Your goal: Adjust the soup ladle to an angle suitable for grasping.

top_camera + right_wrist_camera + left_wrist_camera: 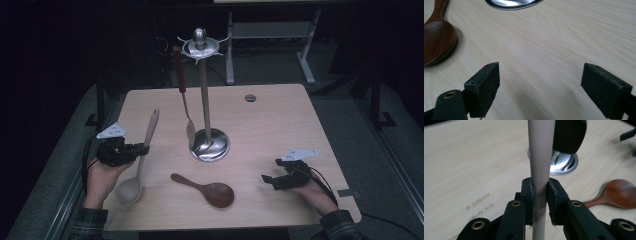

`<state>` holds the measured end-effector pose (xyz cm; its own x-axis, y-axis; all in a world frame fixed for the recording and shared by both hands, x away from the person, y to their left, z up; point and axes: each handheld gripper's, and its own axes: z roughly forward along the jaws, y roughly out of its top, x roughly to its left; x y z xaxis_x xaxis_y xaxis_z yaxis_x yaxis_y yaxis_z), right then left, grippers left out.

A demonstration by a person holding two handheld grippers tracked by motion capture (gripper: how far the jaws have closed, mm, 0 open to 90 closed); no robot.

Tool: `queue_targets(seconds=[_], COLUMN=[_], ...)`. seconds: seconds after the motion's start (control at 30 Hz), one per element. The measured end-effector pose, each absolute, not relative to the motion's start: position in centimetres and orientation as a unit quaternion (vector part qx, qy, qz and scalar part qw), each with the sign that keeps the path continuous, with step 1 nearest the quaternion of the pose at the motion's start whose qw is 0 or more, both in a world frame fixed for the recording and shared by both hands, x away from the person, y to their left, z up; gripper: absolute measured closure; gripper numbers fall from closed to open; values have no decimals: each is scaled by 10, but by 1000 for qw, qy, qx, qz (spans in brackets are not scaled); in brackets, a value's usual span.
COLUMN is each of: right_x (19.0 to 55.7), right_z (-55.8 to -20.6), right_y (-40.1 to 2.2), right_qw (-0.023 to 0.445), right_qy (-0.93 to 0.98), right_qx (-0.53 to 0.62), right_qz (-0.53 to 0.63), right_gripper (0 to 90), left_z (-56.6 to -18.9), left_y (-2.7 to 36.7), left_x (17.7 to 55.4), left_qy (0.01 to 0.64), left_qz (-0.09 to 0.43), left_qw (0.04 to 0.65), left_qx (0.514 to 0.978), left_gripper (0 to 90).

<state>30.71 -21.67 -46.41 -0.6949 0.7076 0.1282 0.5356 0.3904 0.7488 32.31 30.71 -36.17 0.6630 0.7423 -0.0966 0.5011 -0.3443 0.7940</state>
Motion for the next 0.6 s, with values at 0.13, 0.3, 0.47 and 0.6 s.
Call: queue_targets(seconds=[0.13,0.3,0.47,0.6], right_x=[307,306,306,307], right_z=[-464,-464,-462,-451], right_y=[-216,-216,-217,-217], right_qw=[106,103,93,90], right_qy=[827,827,824,817], right_qx=[375,376,380,381], right_qz=[405,406,411,424], right_gripper=[153,159,135,135], left_z=[-359,-353,-348,-337], left_y=[308,309,307,299], left_x=[319,313,309,301], left_qy=[375,362,353,339], left_qz=[156,172,179,176], left_qw=[443,466,479,504], left_qx=[799,789,784,774], left_gripper=[763,763,763,763])
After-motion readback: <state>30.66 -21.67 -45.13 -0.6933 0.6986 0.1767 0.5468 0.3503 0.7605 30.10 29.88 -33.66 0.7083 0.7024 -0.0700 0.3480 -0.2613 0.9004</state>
